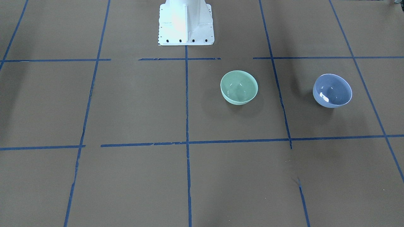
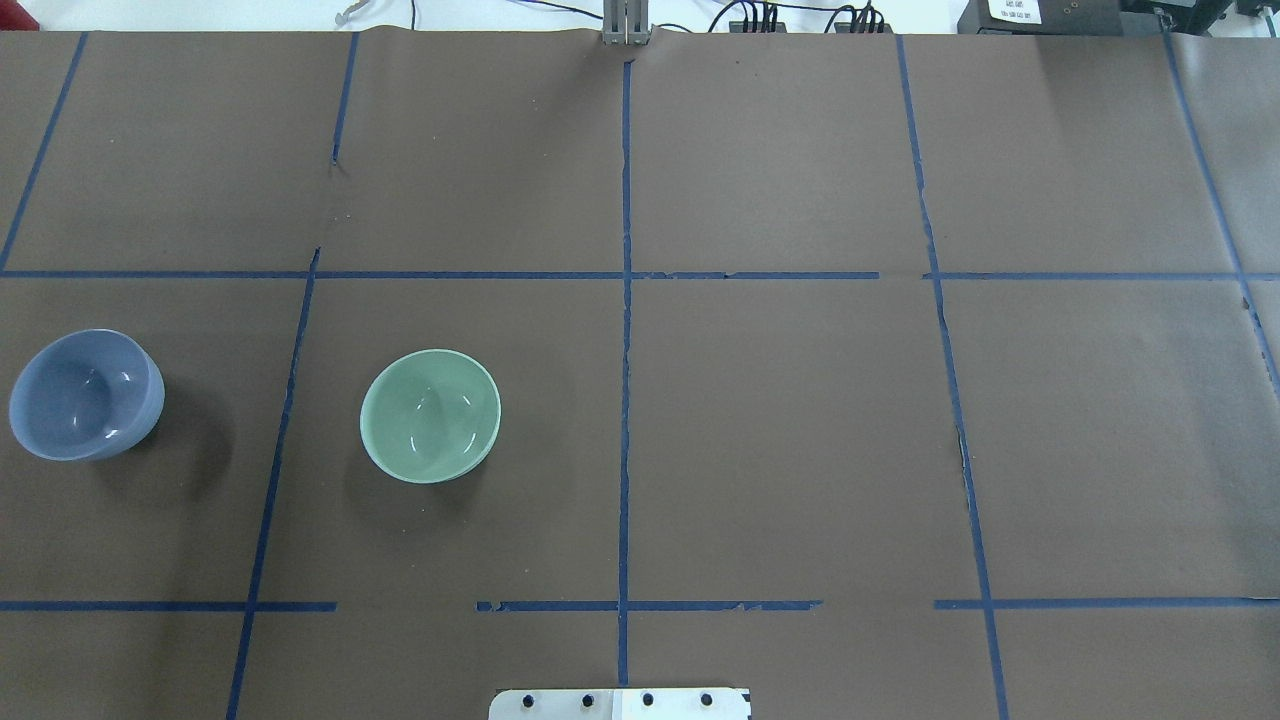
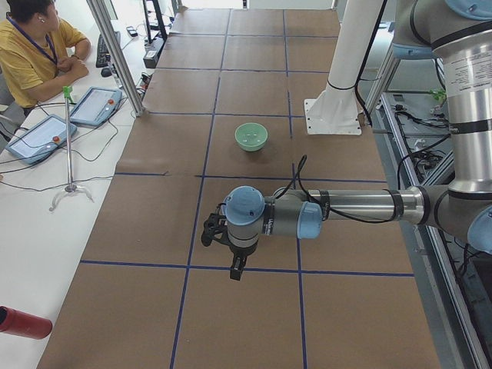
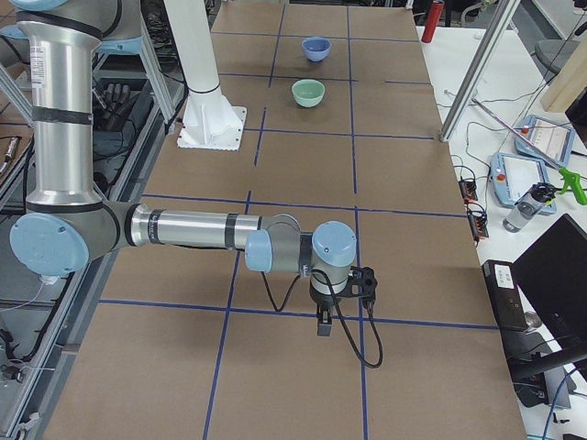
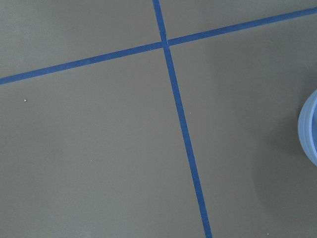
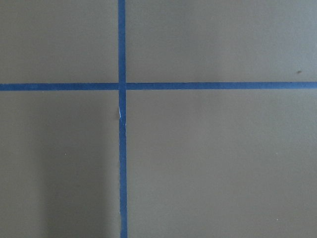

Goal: Stack blue bowl on green bowl

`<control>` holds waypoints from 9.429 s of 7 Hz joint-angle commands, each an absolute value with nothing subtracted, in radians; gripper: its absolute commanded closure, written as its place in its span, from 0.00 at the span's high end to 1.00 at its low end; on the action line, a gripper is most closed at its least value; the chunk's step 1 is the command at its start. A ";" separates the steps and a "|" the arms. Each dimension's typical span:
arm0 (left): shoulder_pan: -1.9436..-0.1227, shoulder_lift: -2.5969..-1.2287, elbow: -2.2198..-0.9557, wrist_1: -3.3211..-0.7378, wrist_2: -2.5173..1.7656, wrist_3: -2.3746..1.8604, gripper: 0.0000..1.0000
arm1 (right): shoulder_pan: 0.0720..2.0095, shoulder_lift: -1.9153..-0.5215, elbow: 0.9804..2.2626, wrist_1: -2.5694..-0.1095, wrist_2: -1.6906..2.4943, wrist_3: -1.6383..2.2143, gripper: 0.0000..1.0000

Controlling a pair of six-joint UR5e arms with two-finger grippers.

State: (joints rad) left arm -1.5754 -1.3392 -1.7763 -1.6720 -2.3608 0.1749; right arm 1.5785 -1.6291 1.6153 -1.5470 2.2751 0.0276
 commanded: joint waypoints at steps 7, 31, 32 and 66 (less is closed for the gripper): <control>-1.417 -1.416 -1.776 -1.750 -2.344 -0.011 1.00 | 1.578 -1.629 1.615 -1.548 2.275 0.028 1.00; -0.687 -1.762 -2.039 -1.770 -2.027 -1.416 0.00 | 1.578 -1.629 1.615 -1.546 2.275 0.028 1.00; -0.675 -1.779 -2.014 -1.770 -2.020 -1.422 0.00 | 1.578 -1.629 1.615 -1.546 2.276 0.028 1.00; -1.491 -1.324 -1.804 -1.664 -2.356 0.061 1.00 | 1.578 -1.629 1.615 -1.546 2.275 0.028 1.00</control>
State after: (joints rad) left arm -1.4918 -1.3238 -1.8040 -1.6644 -2.3562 0.0616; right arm 1.5784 -1.6291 1.6153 -1.5463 2.2749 0.0276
